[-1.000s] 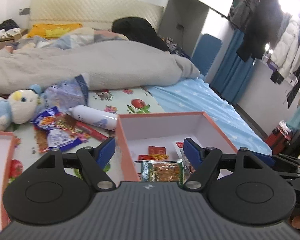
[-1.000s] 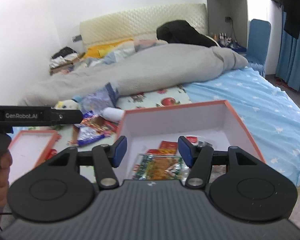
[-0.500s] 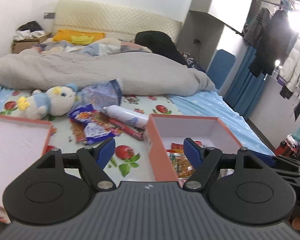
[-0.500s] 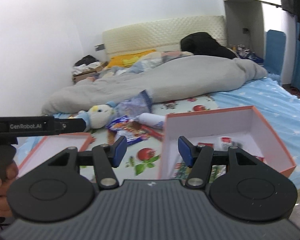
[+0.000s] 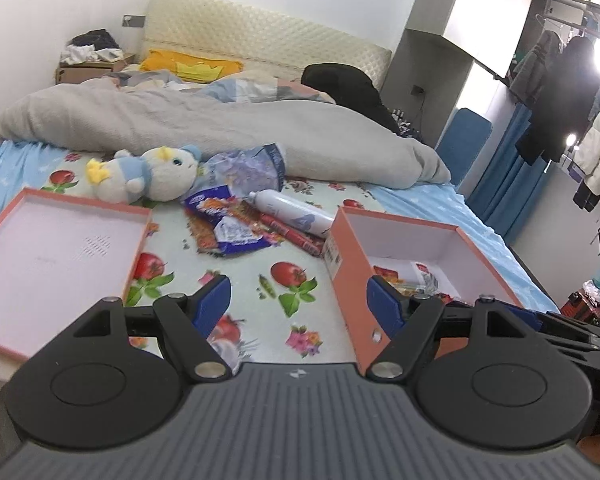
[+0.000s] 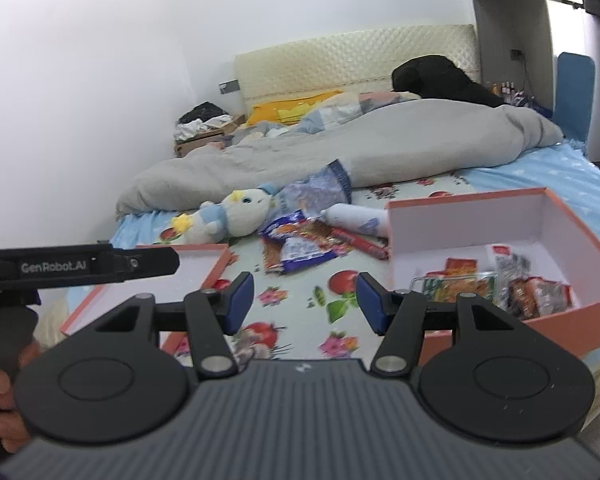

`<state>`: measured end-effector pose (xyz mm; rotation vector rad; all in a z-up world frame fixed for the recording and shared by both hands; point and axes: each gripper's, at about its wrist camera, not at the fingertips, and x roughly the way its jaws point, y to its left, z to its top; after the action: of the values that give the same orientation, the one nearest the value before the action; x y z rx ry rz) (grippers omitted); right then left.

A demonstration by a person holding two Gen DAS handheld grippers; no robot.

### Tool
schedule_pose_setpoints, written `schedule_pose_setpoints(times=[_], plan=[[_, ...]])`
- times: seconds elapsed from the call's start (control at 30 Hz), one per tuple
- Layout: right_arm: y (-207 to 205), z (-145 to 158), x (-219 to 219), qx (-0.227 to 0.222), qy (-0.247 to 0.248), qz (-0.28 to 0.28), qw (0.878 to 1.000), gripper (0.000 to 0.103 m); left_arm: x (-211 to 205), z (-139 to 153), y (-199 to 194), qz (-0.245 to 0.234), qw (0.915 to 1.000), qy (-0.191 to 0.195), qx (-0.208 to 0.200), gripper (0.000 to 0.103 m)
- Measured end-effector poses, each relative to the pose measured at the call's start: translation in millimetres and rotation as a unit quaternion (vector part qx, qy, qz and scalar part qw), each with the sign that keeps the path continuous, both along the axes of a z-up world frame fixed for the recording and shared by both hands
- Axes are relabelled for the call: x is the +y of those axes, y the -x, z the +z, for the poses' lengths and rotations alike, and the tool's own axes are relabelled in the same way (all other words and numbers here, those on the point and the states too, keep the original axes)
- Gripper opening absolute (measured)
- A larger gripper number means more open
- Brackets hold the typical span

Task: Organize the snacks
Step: 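Withdraw both tools from the box back toward the snack pile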

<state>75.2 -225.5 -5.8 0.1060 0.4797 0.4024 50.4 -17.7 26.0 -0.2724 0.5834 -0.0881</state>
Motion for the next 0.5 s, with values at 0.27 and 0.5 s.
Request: schedule_pose_setpoints(times=[0.27, 0.5], plan=[[7.9, -14.6, 14.0, 0.019, 0.006, 0.019, 1.0, 0.059, 18.3, -23.6, 14.1, 0.026, 0.9994, 0.001, 0.024, 0.079], [0.1, -26.1, 23.3, 0.035, 0.008, 0.022, 0.999, 0.059, 27.0, -37.6, 7.3, 0.029, 0.999, 0.005, 0.035, 0.079]])
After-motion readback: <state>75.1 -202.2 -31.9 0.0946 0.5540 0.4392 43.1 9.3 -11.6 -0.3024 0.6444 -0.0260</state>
